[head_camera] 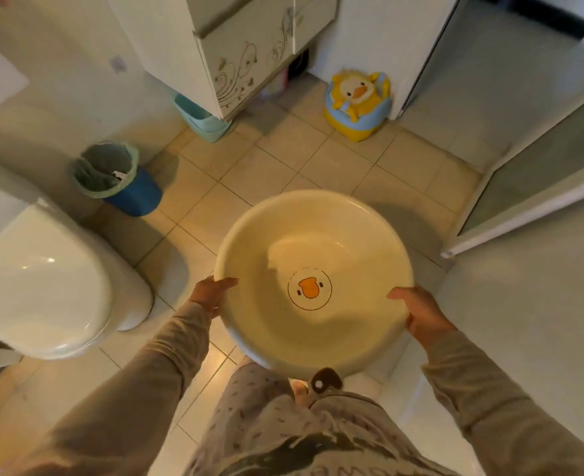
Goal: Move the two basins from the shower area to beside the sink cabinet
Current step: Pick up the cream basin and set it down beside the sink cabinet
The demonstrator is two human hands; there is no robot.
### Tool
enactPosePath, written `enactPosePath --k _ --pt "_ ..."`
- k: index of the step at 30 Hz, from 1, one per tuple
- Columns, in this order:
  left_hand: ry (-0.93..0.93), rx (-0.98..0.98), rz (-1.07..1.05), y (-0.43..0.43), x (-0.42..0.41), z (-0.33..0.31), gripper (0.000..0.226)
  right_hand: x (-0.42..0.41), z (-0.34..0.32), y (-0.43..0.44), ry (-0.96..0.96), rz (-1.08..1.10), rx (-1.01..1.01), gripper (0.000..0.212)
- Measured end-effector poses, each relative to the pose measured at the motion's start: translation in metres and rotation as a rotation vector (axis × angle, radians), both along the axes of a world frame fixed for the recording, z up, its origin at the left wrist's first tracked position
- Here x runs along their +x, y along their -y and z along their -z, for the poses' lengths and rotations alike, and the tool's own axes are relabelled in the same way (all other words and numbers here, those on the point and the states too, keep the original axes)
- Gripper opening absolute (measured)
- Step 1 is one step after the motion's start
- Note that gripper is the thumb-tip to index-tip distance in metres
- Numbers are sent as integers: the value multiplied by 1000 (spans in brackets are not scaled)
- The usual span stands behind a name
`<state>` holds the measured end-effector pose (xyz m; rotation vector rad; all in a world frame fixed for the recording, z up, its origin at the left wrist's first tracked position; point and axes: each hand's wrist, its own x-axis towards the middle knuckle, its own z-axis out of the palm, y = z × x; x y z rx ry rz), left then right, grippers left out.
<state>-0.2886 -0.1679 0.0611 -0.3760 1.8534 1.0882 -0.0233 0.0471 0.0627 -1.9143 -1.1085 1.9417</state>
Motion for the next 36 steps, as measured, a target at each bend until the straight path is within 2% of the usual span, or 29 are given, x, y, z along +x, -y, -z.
enactPosePath --k 4,12,21,28,33,36 --pt "0 10 41 -64 -29 0 51 -16 0 -43 -29 46 -4 36" --pt "47 56 119 -200 -100 -3 49 -67 0 -137 50 221 -34 46" --pt "55 63 152 -315 -162 -11 55 -120 -5 -238 -6 292 -12 49" --pt "62 29 77 -399 -180 0 58 -145 15 -351 -16 200 -44 46" --pt "87 -1 -113 -442 -168 4 58 -174 19 -450 11 -7 -71 36" --pt "94 8 -234 -461 -158 3 50 -197 13 -500 0 -148 -52 31"
